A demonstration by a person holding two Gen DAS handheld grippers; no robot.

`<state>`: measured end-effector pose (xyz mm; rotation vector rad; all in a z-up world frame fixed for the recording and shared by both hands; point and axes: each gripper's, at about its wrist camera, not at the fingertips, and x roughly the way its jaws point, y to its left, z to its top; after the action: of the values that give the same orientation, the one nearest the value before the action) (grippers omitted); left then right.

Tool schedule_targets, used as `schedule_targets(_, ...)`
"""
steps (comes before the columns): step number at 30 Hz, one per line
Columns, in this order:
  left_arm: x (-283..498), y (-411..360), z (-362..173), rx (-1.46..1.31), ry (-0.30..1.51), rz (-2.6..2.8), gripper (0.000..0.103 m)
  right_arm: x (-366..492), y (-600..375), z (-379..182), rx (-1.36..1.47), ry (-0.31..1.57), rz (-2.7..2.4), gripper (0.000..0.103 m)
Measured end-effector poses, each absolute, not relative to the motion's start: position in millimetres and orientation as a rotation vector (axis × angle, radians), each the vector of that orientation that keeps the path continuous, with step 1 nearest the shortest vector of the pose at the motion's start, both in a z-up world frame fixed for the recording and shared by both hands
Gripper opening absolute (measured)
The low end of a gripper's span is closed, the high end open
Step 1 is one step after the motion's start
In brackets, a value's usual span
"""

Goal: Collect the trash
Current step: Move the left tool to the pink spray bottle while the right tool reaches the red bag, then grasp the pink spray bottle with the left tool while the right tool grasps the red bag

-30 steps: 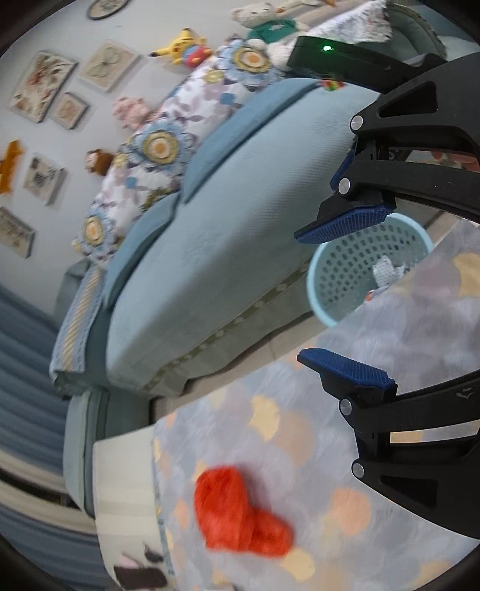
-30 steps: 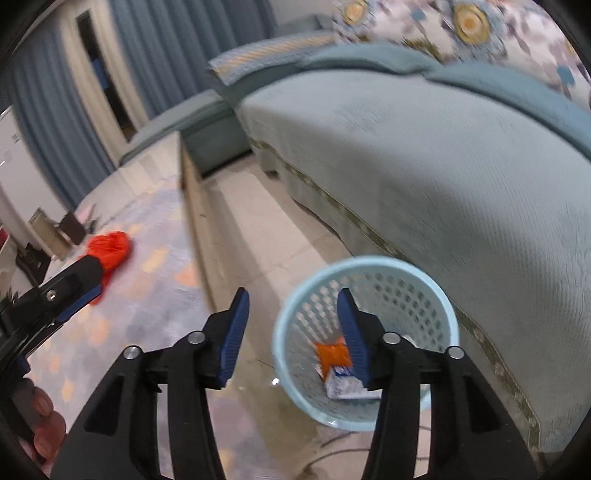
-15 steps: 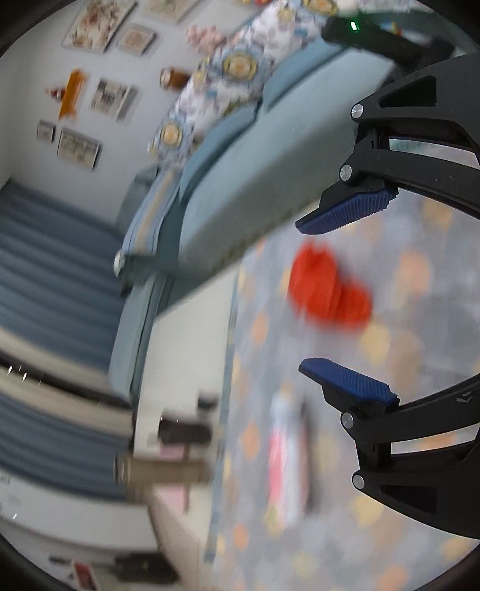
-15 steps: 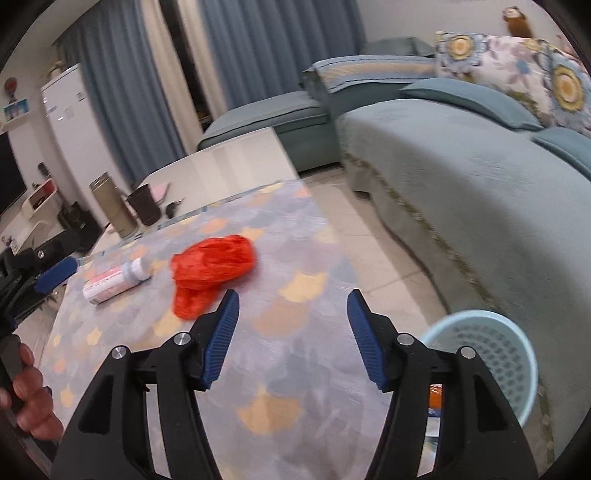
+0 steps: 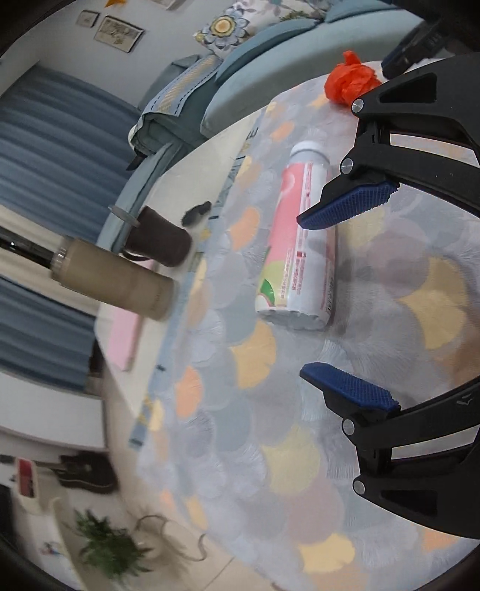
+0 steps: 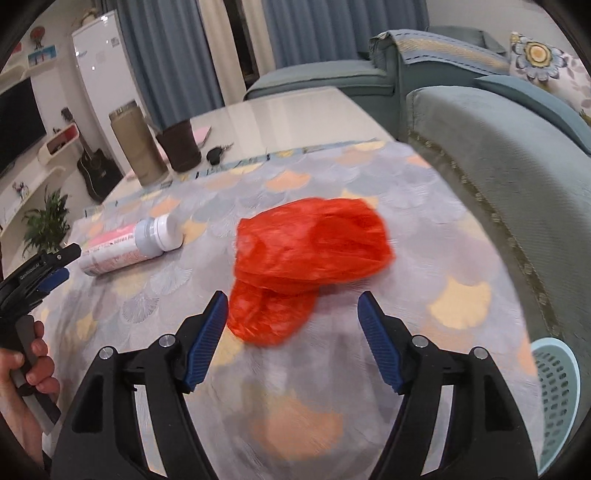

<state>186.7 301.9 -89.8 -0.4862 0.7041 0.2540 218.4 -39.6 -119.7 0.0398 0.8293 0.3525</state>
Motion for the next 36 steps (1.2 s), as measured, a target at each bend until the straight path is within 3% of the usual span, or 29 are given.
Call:
schedule_targets(4, 195, 297, -102, -0.525, 0.732, 0.154, 0.072, 230, -23, -131, -0.007, 0.873, 0.333, 0.067)
schedule_targets(5, 194, 292, -102, -0.513, 0.733, 0.139, 0.072, 232, -22, -132, -0.01, 0.88, 0.335, 0.06)
schedule_targets(7, 194, 285, -103, -0.497, 0.735, 0.102, 0.072, 233, -24, -133, -0.012, 0.9, 0.347, 0.031)
schedule_targets(9, 192, 273, -101, -0.493, 0.739, 0.052, 0.072, 232, -29, -137, -0.019, 0.919, 0.34, 0.025)
schedule_targets(19, 179, 188, -90, -0.375, 0.795, -0.28, 0.072, 228, -94, -135, 0.069, 0.918, 0.236, 0.025)
schedule_targets(21, 175, 176, -85, -0.343, 0.805, -0.353, 0.072, 227, -107, -132, 0.101, 0.912, 0.245, 0.031)
schedule_targets(24, 171, 168, -75, -0.291, 0.786, -0.392, 0.073, 221, -119, -120, 0.153, 0.843, 0.272, 0.074)
schedule_targets(29, 193, 172, -63, -0.146, 0.715, -0.116, 0.078, 230, -104, -110, 0.147, 0.796, 0.298, 0.076)
schedule_targets(36, 247, 171, -97, -0.058, 0.767, 0.088, 0.078, 248, -67, -119, 0.077, 0.79, 0.27, 0.08)
